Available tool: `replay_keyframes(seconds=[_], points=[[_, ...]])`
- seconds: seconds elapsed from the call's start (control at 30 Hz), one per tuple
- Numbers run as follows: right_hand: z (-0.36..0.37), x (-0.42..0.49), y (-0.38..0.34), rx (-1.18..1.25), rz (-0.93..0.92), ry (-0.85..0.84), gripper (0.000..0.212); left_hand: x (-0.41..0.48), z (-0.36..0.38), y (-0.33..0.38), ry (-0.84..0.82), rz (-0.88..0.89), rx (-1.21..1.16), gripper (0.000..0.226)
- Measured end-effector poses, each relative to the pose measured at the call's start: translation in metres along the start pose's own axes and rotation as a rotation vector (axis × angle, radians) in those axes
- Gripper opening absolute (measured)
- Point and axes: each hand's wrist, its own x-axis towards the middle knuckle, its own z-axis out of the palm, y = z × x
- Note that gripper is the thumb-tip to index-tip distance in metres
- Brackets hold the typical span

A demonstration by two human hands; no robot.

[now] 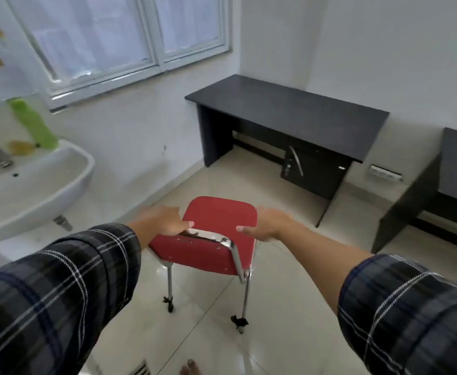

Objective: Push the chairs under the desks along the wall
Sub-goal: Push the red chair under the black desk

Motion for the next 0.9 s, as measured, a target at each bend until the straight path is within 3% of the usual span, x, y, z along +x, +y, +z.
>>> replay_keyframes(seconds=[0.13, 0.33, 0.57, 0.77, 0.9], points=[[0.021, 0.011, -0.049, 0.002, -0.077, -0.108, 0.106, 0.012, 0.013, -0.049, -0.034, -0.084, -0.047, 0.073], [0.052, 0.032, -0.098, -0.007, -0.183, -0.150, 0.076, 0.044, 0.032, -0.099, -0.026, -0.013, -0.191, 0.060], [0.080, 0.026, -0.094, 0.142, -0.221, 0.115, 0.049, 0.072, 0.050, -0.114, 0.115, 0.088, -0.324, 0.051], [0.097, 0.023, -0.111, 0.348, 0.150, 0.327, 0.070, 0.080, 0.076, -0.112, 0.351, -0.022, -0.417, 0.038], [0.112, 0.020, -0.123, 0.520, 0.386, 0.472, 0.052, 0.078, 0.092, -0.119, 0.291, -0.290, -0.725, 0.020]])
